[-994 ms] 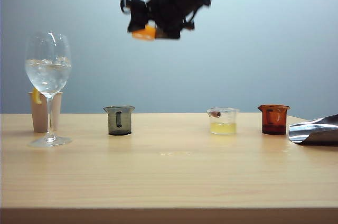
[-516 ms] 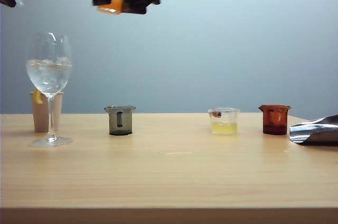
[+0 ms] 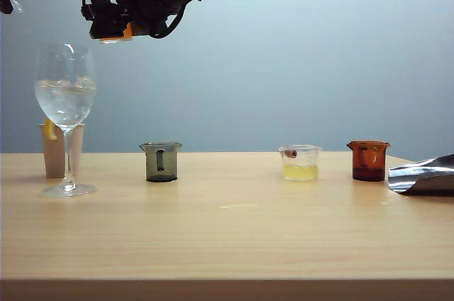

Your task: Pick up the second measuring cup from the left, pour the orange juice inside into the goblet, and finally put the measuring cup back in its original place.

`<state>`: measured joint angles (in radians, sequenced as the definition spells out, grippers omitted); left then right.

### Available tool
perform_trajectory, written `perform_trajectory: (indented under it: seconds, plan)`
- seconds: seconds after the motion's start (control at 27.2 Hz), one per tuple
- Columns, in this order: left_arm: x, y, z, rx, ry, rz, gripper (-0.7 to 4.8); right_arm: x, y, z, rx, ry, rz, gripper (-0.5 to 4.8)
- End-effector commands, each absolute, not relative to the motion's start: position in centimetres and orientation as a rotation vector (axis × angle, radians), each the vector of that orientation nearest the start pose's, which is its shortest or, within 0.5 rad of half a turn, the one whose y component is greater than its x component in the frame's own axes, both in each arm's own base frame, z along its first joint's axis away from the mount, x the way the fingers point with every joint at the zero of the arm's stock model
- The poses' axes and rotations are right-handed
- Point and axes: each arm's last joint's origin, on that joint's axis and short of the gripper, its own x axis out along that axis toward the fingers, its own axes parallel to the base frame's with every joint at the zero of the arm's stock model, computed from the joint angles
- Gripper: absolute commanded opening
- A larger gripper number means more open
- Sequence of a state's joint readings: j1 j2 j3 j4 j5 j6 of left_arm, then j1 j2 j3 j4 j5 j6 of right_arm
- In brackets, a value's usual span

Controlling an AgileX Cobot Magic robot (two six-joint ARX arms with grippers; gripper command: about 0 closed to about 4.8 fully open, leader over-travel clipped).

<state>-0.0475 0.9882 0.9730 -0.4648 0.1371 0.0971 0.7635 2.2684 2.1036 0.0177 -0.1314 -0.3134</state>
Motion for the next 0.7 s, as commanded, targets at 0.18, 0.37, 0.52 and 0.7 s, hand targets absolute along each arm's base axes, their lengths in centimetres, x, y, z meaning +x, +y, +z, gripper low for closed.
perform_trajectory:
  seconds: [0.18, 0.37, 0.52, 0.7]
  plan:
    - [20.5, -1.4, 33.9, 0.075, 0.454, -0.201, -0.04, 38.1, 37.5, 32.2, -0.411, -0.094, 0.906, 1.98]
    - [20.5, -1.4, 33.9, 0.075, 0.454, -0.201, -0.04, 37.8, 37.8, 32.2, -0.451, -0.116, 0.913, 1.98]
    - [20.5, -1.4, 33.9, 0.075, 0.454, -0.201, -0.04, 37.5, 38.1, 32.4, -0.485, -0.148, 0.918, 1.98]
    - [20.6, -1.4, 33.8, 0.075, 0.456, -0.201, -0.04, 37.0, 38.6, 32.3, -0.556, -0.183, 0.929, 1.98]
